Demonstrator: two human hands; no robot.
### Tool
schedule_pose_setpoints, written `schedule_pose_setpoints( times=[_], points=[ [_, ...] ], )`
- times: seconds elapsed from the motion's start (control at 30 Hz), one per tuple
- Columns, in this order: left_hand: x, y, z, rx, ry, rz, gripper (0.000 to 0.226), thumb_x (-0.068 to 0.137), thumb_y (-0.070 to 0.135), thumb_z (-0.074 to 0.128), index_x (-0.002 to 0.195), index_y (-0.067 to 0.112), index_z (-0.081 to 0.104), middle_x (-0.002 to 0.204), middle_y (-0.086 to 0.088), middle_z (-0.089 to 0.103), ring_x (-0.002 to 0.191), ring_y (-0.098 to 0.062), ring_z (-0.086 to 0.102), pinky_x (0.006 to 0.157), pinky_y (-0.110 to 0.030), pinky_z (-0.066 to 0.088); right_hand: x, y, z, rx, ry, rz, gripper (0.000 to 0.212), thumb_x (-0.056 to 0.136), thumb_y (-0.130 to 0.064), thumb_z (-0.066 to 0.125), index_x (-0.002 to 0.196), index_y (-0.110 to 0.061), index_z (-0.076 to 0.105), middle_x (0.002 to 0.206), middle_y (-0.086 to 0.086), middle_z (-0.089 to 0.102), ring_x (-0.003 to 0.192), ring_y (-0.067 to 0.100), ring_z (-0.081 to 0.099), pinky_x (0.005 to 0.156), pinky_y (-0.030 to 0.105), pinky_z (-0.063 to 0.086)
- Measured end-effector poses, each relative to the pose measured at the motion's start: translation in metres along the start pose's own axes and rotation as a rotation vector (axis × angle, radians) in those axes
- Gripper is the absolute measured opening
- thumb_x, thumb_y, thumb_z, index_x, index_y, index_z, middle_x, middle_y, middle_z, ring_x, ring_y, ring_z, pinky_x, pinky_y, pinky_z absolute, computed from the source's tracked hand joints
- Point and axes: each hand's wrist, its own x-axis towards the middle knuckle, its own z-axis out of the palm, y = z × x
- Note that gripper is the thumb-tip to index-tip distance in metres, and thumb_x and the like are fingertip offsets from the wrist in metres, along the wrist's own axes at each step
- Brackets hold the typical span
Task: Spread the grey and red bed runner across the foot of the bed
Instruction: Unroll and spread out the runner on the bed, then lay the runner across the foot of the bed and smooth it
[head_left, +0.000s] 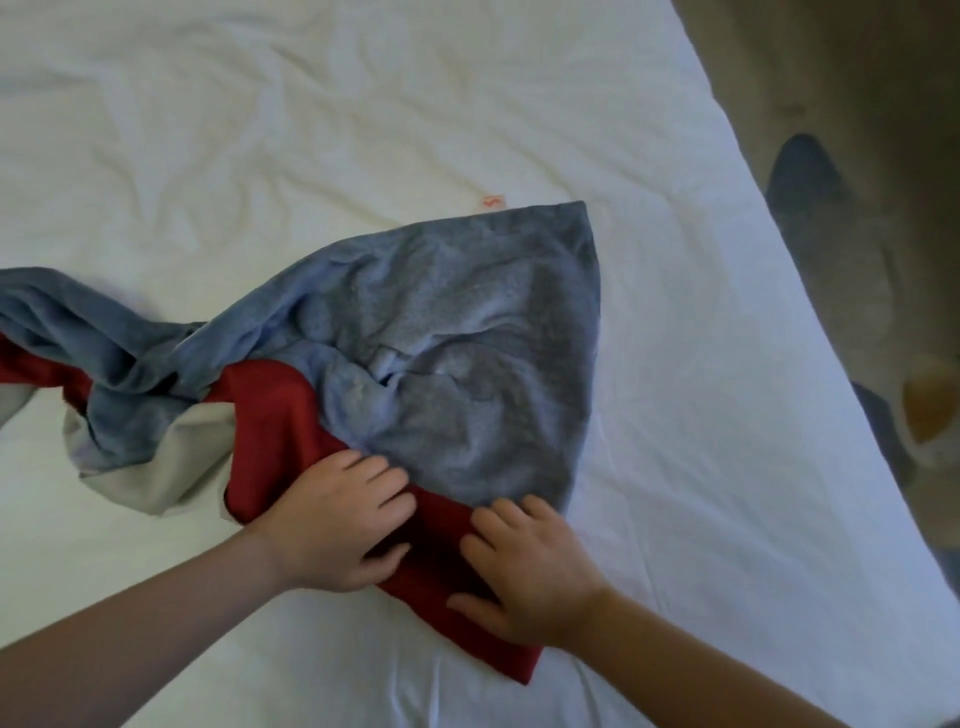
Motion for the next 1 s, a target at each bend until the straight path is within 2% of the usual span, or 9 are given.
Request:
schedule_pose_setpoints(
  times=[0.17, 0.23, 0.37, 0.47, 0.6, 0.63, 0.83, 0.93, 1.0],
  points=[
    [-0.04, -0.012, 0.018, 0.092, -0.102, -0.001, 0.06, 0.063, 0.059, 0.061, 0.104, 0.016, 0.069, 0.104, -0.009, 0.066, 0.094, -0.026, 0.063, 0.087, -0.038, 0.052, -0.012, -0.016, 0.009, -0.067, -0.146, 0.058, 0.058, 0.062, -0.068, 0.06, 0.095, -0.02, 0.058, 0.087, -0.001, 0.057, 0.075, 0.02, 0.052, 0.062, 0.031, 0.043],
    [-0.038, -0.005, 0.022, 0.114, -0.078, -0.032, 0.052, 0.06, 0.046, 0.065, 0.101, 0.014, 0.069, 0.1, -0.008, 0.068, 0.09, -0.026, 0.065, 0.084, -0.038, 0.054, -0.014, -0.021, 0.009, -0.11, -0.17, 0.087, 0.054, 0.06, -0.061, 0.067, 0.096, -0.021, 0.059, 0.087, -0.002, 0.058, 0.076, 0.02, 0.054, 0.062, 0.031, 0.044],
    [-0.022, 0.019, 0.02, 0.085, -0.004, -0.142, 0.03, 0.063, 0.028, 0.04, 0.075, 0.016, 0.065, 0.071, -0.001, 0.06, 0.067, -0.022, 0.062, 0.058, -0.03, 0.052, -0.018, -0.033, 0.012, -0.171, -0.18, 0.143, 0.033, 0.058, -0.032, 0.078, 0.084, -0.023, 0.06, 0.073, -0.004, 0.059, 0.062, 0.019, 0.057, 0.054, 0.027, 0.042],
    [-0.013, 0.04, 0.022, 0.054, 0.065, -0.154, 0.026, 0.064, 0.024, 0.037, 0.067, 0.016, 0.062, 0.063, -0.001, 0.058, 0.058, -0.022, 0.06, 0.049, -0.027, 0.048, -0.03, -0.03, 0.009, -0.224, -0.097, 0.2, 0.026, 0.049, -0.022, 0.076, 0.07, -0.022, 0.061, 0.06, -0.003, 0.058, 0.051, 0.02, 0.055, 0.046, 0.024, 0.04],
    [-0.001, 0.074, 0.021, -0.006, 0.11, -0.17, 0.006, 0.058, 0.015, 0.065, 0.062, 0.015, 0.061, 0.058, -0.002, 0.058, 0.05, -0.022, 0.059, 0.041, -0.025, 0.046, -0.059, -0.018, 0.002, -0.298, -0.053, 0.304, 0.028, 0.049, -0.018, 0.085, 0.065, -0.019, 0.062, 0.057, 0.0, 0.056, 0.048, 0.023, 0.056, 0.042, 0.027, 0.042],
    [0.002, 0.084, 0.023, -0.022, 0.107, -0.165, 0.016, 0.052, 0.013, 0.074, 0.061, 0.015, 0.061, 0.057, -0.001, 0.057, 0.048, -0.022, 0.058, 0.039, -0.025, 0.044, -0.068, -0.015, 0.0, -0.316, -0.052, 0.327, 0.029, 0.048, -0.016, 0.086, 0.065, -0.018, 0.062, 0.057, 0.001, 0.056, 0.049, 0.024, 0.056, 0.042, 0.027, 0.043],
    [0.006, 0.125, 0.024, -0.011, 0.251, -0.16, 0.02, 0.056, 0.018, 0.079, 0.069, 0.02, 0.063, 0.064, 0.002, 0.058, 0.056, -0.017, 0.059, 0.047, -0.026, 0.043, -0.097, -0.017, -0.001, -0.372, 0.003, 0.554, 0.027, 0.057, -0.006, 0.079, 0.078, -0.013, 0.064, 0.071, 0.006, 0.058, 0.064, 0.029, 0.058, 0.052, 0.034, 0.046],
    [-0.013, 0.12, 0.025, -0.023, 0.32, -0.13, 0.029, 0.062, 0.032, 0.072, 0.084, 0.018, 0.059, 0.08, 0.0, 0.059, 0.071, -0.02, 0.058, 0.059, -0.033, 0.047, -0.093, -0.045, 0.009, -0.359, 0.131, 0.488, 0.031, 0.065, -0.009, 0.067, 0.095, -0.011, 0.063, 0.084, 0.006, 0.058, 0.072, 0.029, 0.055, 0.059, 0.038, 0.045],
    [-0.033, 0.111, 0.029, 0.012, 0.264, -0.078, 0.038, 0.059, 0.038, 0.072, 0.086, 0.017, 0.056, 0.084, -0.002, 0.057, 0.074, -0.022, 0.056, 0.061, -0.035, 0.046, -0.085, -0.068, 0.017, -0.327, 0.158, 0.445, 0.028, 0.066, -0.016, 0.063, 0.093, -0.013, 0.06, 0.083, 0.004, 0.055, 0.071, 0.028, 0.053, 0.059, 0.037, 0.042]
  ],
)
